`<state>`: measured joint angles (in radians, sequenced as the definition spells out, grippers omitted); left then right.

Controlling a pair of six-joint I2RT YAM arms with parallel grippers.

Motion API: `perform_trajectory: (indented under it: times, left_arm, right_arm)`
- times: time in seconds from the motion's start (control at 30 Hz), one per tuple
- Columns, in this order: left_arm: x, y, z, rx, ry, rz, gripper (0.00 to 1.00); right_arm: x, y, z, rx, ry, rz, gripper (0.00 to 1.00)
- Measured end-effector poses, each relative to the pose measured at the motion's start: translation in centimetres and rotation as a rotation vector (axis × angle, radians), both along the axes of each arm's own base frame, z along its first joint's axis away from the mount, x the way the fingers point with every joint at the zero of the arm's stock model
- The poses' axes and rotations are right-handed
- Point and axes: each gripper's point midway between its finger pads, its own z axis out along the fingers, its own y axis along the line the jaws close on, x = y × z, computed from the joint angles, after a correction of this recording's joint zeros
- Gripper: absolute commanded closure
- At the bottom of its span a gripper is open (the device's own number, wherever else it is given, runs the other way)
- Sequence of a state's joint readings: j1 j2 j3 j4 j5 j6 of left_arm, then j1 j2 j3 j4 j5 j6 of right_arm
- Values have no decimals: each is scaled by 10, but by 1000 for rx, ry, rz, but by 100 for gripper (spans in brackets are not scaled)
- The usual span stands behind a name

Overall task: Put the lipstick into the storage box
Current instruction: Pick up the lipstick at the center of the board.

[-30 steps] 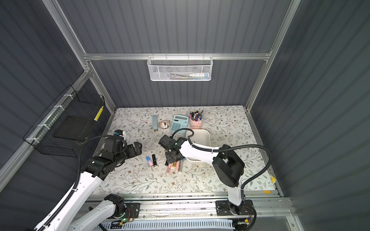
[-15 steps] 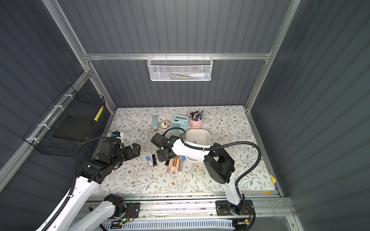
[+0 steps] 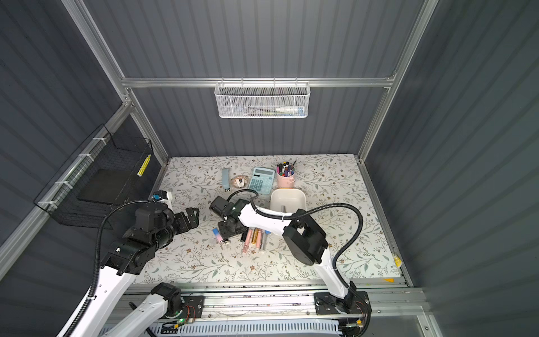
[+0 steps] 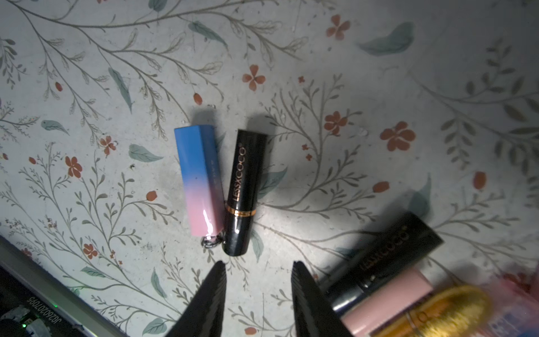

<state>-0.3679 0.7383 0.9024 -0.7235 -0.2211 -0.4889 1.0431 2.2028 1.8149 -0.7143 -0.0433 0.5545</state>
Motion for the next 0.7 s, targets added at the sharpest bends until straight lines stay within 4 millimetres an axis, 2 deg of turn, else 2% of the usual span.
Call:
perform_trajectory:
  times: [0.3, 0.7]
  left_arm:
    - [0, 0, -1, 7, 2, -3, 0]
    - [0, 0, -1, 8, 2, -4, 0]
  right_arm:
    - [-4, 15, -9, -3, 15, 28, 60]
    - [-3, 19, -22, -27, 32, 28, 60]
